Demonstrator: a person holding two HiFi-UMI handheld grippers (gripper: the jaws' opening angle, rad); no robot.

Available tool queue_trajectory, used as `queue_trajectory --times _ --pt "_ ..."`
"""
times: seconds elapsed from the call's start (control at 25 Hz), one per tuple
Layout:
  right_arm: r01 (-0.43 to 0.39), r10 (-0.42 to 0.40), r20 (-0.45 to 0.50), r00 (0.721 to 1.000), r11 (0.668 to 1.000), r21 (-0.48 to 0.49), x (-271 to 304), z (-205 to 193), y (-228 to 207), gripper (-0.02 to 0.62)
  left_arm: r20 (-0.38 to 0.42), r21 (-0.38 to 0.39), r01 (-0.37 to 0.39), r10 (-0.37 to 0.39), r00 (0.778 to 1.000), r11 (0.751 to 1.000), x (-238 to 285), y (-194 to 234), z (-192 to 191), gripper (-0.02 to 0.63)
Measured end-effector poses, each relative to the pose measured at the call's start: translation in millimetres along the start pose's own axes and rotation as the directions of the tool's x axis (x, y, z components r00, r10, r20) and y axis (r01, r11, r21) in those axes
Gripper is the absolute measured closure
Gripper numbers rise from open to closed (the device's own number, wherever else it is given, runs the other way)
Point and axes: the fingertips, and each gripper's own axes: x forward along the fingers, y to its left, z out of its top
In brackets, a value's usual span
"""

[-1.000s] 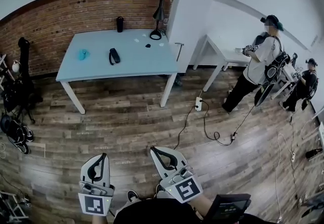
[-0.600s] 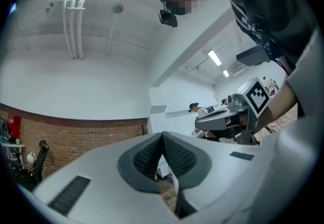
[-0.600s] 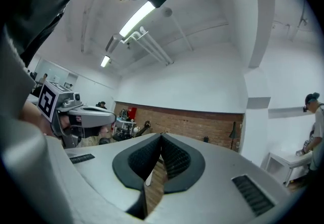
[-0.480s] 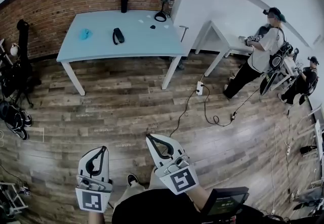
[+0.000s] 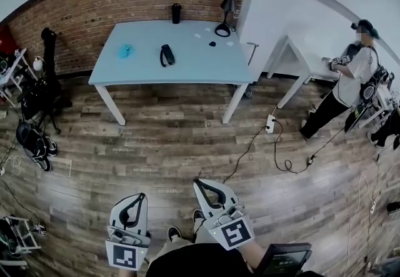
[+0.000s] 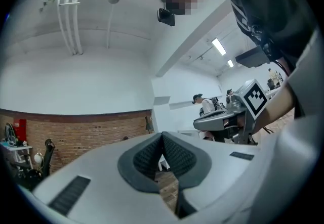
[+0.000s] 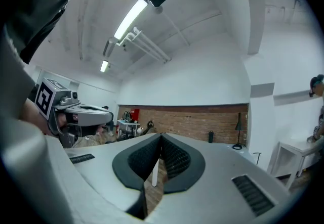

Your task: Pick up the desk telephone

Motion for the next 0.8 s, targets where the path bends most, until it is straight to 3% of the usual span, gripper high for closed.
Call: queue_trajectory --times 0.2,0.36,0.56,0.8 --pt "-0.014 0.015 -0.007 1.000 0.997 0.078 5.9 -16.7 -47.2 0.580 -0.063 0.033 -0.017 0.019 0.998 0.999 39.7 -9.1 -6.4 0.589" --pt "-0.028 0.028 -0.002 1.000 0.995 0.097 17.5 -26.1 -72.8 0.580 -0.069 0.046 -0.039 0.042 0.997 0.998 62.0 -9.5 -5.1 0.589" --pt "-0.050 0.048 0.025 0.999 0.995 0.081 48.6 -24.4 -82.8 0.580 -0.083 0.020 -0.074 0.076 0.994 0.997 73.5 15.1 -24.4 0.589" --pt "-0.030 0.028 0.050 0.998 0.999 0.033 101.7 -14.1 -83.9 0.580 -0.033 0.003 -0.057 0.057 0.998 0.998 97.3 62.7 -46.8 0.589"
